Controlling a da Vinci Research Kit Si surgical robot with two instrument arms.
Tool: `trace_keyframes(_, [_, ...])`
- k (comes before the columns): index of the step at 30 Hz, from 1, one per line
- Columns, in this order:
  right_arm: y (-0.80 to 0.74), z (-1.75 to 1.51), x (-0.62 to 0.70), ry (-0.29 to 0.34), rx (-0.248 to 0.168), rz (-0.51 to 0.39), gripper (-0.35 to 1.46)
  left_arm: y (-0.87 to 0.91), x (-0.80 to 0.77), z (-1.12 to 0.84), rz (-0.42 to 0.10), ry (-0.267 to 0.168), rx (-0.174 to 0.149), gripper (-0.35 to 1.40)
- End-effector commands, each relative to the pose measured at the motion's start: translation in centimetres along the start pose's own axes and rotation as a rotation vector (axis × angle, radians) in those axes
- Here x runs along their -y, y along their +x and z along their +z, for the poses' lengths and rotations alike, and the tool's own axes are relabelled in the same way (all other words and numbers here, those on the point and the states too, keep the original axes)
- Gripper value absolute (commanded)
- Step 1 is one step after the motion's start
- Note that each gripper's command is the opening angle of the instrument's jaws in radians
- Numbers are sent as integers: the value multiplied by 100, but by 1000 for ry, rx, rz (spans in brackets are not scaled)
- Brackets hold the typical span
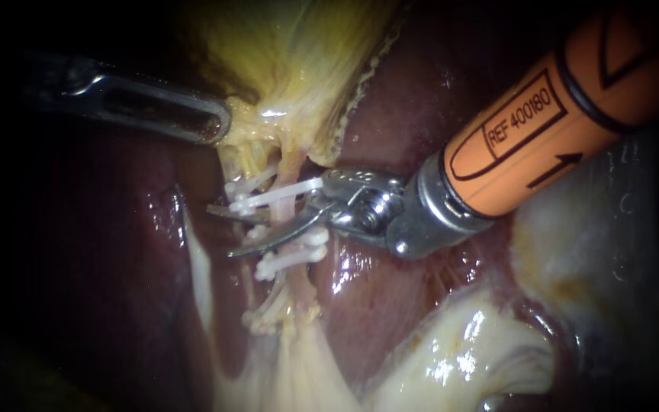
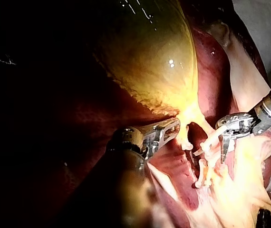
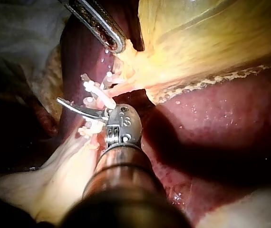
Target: Go to the cutting position right tube
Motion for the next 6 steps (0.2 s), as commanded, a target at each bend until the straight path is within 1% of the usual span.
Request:
trace_keyframes(1, [-1,0,0,0,1,0,142,0,0,0,0,0,0,-35])
trace_keyframes(6, [-1,0,-1,0,1,0,142,0,0,1,0,0,0,-35])
